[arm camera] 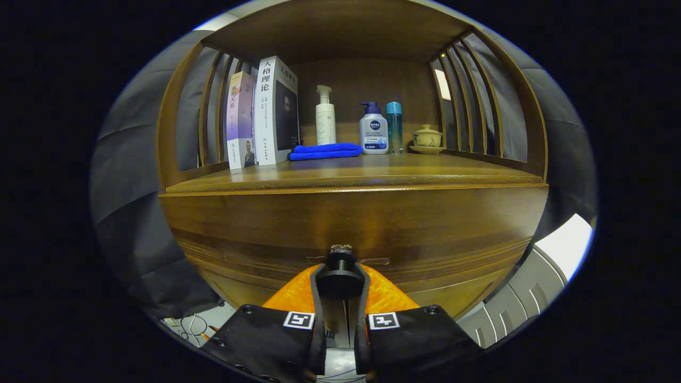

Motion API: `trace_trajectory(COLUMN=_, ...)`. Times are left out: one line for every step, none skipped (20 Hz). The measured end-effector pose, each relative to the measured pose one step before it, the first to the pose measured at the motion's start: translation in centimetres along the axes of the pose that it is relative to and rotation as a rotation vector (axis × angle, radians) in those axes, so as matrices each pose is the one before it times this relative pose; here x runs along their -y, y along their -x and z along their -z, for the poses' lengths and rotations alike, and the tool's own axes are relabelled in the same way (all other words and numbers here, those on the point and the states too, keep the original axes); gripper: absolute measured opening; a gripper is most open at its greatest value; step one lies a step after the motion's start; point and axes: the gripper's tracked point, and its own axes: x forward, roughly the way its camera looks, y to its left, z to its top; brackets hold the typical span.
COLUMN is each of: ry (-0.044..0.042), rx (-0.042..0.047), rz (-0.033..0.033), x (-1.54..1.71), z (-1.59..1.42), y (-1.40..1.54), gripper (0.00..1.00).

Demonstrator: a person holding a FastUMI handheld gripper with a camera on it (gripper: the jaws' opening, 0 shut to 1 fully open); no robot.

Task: Pull open the drawer, take out the items inside it, and place them on the countertop above the cabinet.

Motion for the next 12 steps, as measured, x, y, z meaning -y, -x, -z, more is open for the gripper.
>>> trace_trajectory(ry=0.00207, rx=0.00148, rz=0.00150, x=0.019, z=0.100, y=0.309, gripper=0.23)
trace_trajectory(ry=0.00324, rx=0.00236, rz=0.00114, x=-0.023, z=0.175, y=0.440, gripper=0.23)
trace_trajectory(ry=0.00205, rx=0.00135, rz=0.00032, x=0.035, z=0.113, y=0.466, gripper=0.23)
trace_trajectory(ry=0.00014, rx=0.00060, rz=-0.00180, x=-0.022, z=0.164, y=0.339, gripper=0.23)
trace_trajectory(ry=-0.00866, rx=-0.00437, rz=-0.00403, x=-0.015, z=0.127, y=0.441, gripper=0.23)
trace_trajectory(ry=-0.01230, rx=-0.00546, rz=-0.00631, x=0.011, z=0.193, y=0.345, gripper=0.23)
trace_trajectory(ry=-0.01147, rx=-0.00337, rz=-0.00560, x=-0.072, z=0.119, y=0.476, gripper=0.23)
trace_trajectory(ry=-0.00603, rx=-0.00088, rz=-0.00391, x=0.040, z=0.189, y=0.511, gripper=0.23)
trace_trajectory(ry=-0.00046, rx=0.00006, rz=-0.00203, x=-0.003, z=0.073, y=0.491, gripper=0.23)
trace_trajectory(ry=0.00437, rx=0.00102, rz=-0.00038, x=0.034, z=0.207, y=0.297, gripper=0.23)
trace_trajectory(ry=0.00420, rx=0.00301, rz=0.00060, x=0.011, z=0.039, y=0.406, gripper=0.23)
trace_trajectory(ry=0.00087, rx=0.00071, rz=0.00041, x=0.047, z=0.157, y=0.256, gripper=0.23)
